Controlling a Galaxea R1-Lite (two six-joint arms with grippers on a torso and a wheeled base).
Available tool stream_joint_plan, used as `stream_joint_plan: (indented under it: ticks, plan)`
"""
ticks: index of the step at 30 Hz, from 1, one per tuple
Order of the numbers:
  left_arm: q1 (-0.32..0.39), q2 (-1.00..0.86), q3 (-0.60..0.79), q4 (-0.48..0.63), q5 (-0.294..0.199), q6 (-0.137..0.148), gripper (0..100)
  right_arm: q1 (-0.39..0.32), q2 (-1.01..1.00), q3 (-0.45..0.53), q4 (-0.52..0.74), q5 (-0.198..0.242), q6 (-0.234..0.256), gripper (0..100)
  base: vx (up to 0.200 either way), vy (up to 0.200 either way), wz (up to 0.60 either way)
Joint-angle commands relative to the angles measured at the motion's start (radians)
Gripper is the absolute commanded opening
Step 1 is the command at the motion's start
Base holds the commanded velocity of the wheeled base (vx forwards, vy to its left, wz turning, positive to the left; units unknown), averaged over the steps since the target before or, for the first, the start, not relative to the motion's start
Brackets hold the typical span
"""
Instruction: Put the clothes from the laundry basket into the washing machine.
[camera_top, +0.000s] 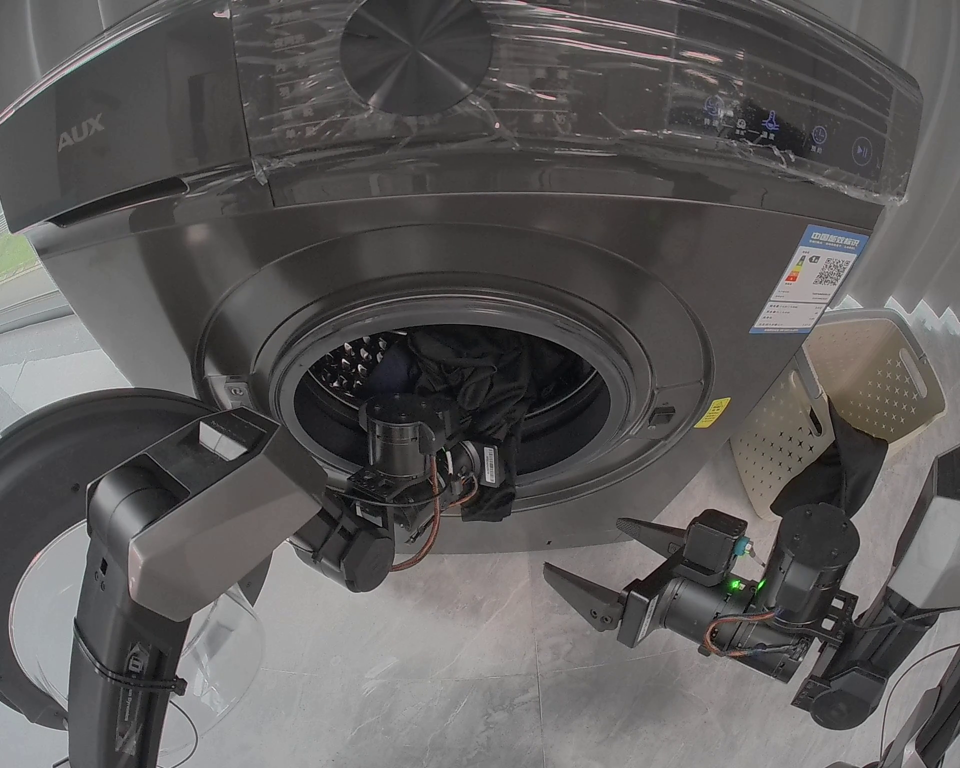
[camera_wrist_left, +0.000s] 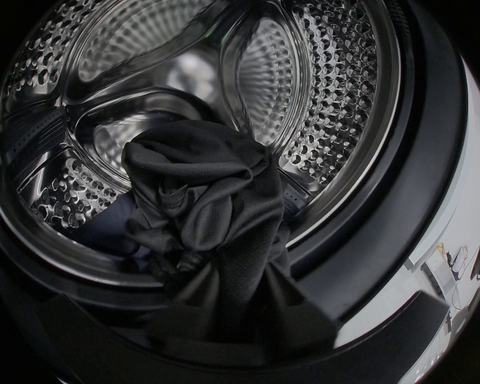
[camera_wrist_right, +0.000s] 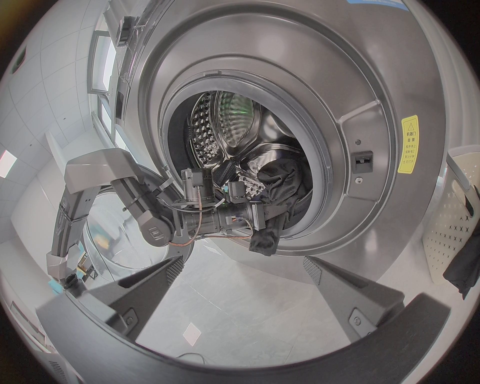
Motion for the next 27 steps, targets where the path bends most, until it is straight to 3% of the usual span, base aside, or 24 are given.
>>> stream_joint_plan:
  ticks: [1,6,7,8,13,26,27]
  plan:
    - [0.015,0.043,-0.061,-0.001,-0.005,-0.001,0,-0.001,-0.004,-0.003,-0.001,-0.001,0.000,100,0.000,0.000,0.00]
    - [0.019,0.057,-0.233,-0.003,0.006,-0.030,0,0.001,-0.002,-0.003,-0.001,-0.001,0.000,100,0.000,0.000,0.00]
    - [0.026,0.084,-0.351,-0.012,0.024,-0.062,0,0.001,-0.001,-0.003,-0.001,-0.001,0.000,100,0.000,0.000,0.00]
    - [0.029,0.093,-0.382,-0.014,0.032,-0.065,0,0.001,-0.002,-0.003,-0.001,-0.001,0.000,100,0.000,0.000,0.00]
    - [0.049,0.173,-0.578,0.003,0.088,-0.065,0,0.004,-0.001,-0.003,-0.001,-0.001,0.001,100,0.000,0.000,0.00]
    - [0.082,0.224,-0.678,0.049,0.102,-0.069,0,0.005,0.001,-0.003,-0.001,-0.001,0.001,100,0.000,0.000,0.00]
    - [0.081,0.222,-0.678,0.049,0.102,-0.069,100,0.005,0.001,-0.003,-0.001,-0.001,0.001,100,0.000,0.000,0.00]
